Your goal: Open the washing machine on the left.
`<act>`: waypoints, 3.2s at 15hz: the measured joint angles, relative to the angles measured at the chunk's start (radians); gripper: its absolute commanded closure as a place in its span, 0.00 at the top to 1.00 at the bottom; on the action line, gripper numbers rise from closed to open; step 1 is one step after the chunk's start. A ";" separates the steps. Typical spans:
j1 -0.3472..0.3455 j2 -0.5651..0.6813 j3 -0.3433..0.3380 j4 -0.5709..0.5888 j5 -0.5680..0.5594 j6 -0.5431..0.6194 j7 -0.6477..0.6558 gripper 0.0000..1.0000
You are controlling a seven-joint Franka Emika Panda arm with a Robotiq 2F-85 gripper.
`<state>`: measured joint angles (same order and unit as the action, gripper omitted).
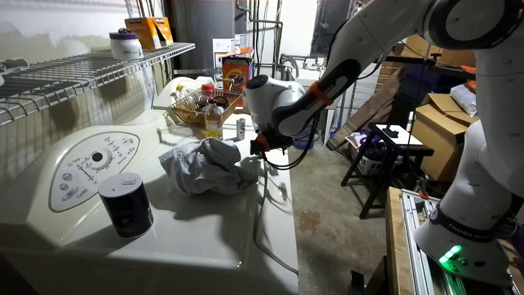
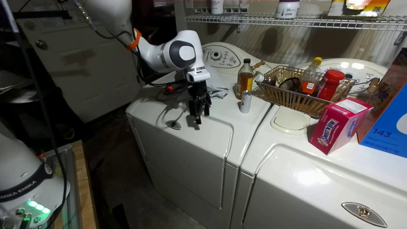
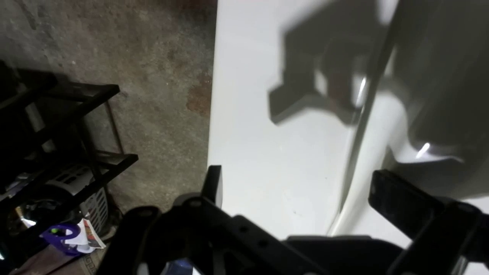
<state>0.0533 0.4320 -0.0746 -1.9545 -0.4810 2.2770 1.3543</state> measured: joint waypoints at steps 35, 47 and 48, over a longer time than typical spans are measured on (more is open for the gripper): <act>-0.102 0.017 -0.037 -0.032 0.507 -0.017 -0.718 1.00; -0.109 -0.056 -0.038 -0.054 0.607 0.031 -0.726 1.00; -0.108 -0.062 -0.037 -0.060 0.617 0.046 -0.729 1.00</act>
<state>-0.0552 0.3701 -0.1120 -2.0147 0.1362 2.3232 0.6251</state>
